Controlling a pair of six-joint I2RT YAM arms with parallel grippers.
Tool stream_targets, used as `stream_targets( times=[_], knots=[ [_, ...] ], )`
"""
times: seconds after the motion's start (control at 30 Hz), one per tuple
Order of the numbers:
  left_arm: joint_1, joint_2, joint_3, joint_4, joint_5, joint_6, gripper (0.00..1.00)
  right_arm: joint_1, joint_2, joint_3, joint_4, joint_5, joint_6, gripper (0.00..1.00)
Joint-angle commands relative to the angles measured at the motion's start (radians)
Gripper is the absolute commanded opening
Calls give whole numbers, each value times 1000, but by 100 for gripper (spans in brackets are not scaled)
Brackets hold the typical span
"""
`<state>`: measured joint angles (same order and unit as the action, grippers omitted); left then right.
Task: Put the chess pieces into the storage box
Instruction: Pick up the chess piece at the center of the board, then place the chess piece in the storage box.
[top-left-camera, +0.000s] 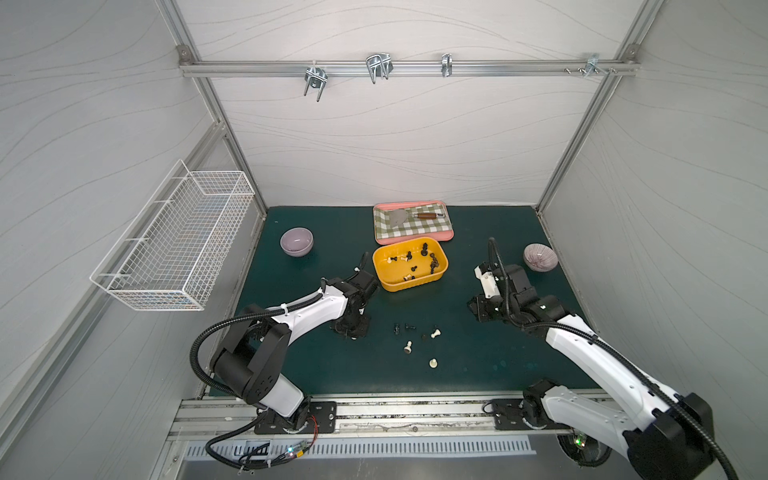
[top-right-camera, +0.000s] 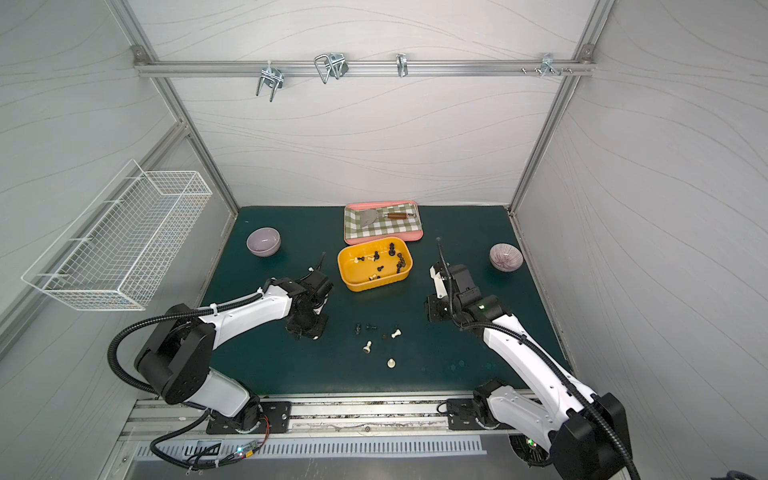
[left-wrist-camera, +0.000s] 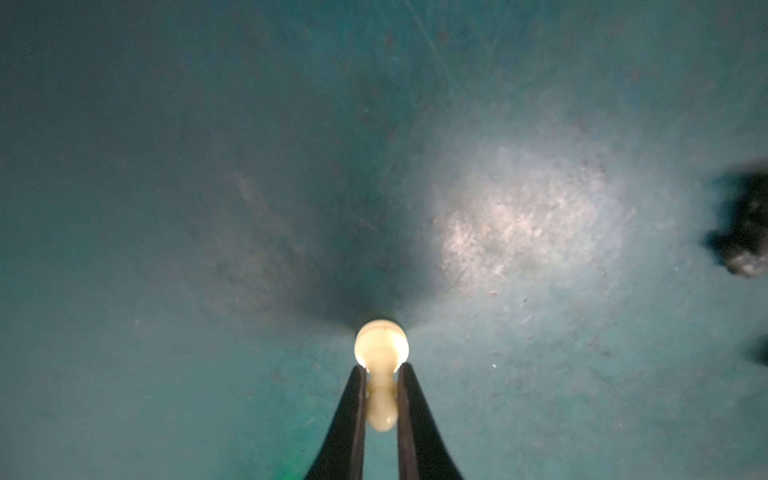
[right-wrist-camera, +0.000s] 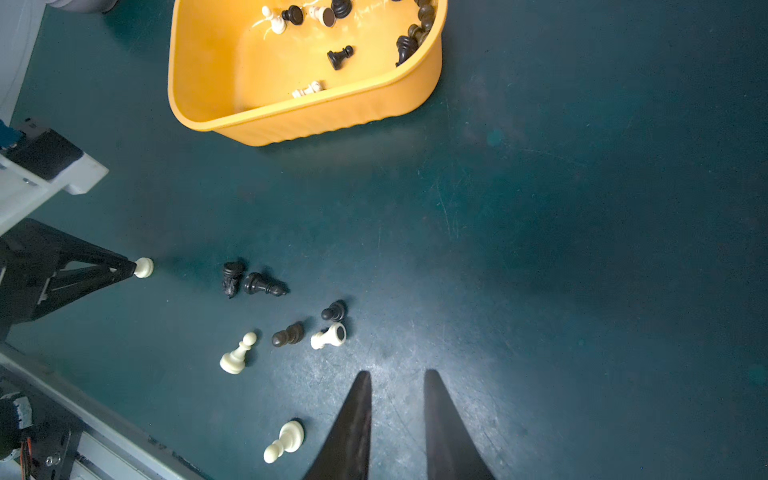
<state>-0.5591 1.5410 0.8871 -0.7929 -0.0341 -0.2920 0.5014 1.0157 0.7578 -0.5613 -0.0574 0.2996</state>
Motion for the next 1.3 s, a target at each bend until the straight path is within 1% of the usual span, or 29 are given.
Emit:
stream_targets(
  times=[0.0,0.17,0.33,0.5,0.67,0.9,1.1,1.27],
  knots=[
    [-2,-7,5,12,2,16,13,-6,-16,-11,-18,-4,11,25],
    [-4,-23,80,-21,31,50,12,-6,-24,-5,-42,0,9,25],
    [-6,-39,210,-54,53,66,12,-7,-53,-15,-56,7,19,25],
    [-6,-19,359,-31,77,73,13,-6,-69,-15,-78,6,26,25],
    [-6,75,504,3,78,90,14,-6,-77,-11,-75,5,48,25],
    [-6,265,715,-8,24,148,15,-6,-72,-3,-108,-37,50,25],
    [-5,353,765,11,-1,157,15,-6,-90,-3,-136,-44,56,25],
    [-4,385,774,18,-9,163,16,-6,-104,-8,-147,-43,73,25]
  ],
)
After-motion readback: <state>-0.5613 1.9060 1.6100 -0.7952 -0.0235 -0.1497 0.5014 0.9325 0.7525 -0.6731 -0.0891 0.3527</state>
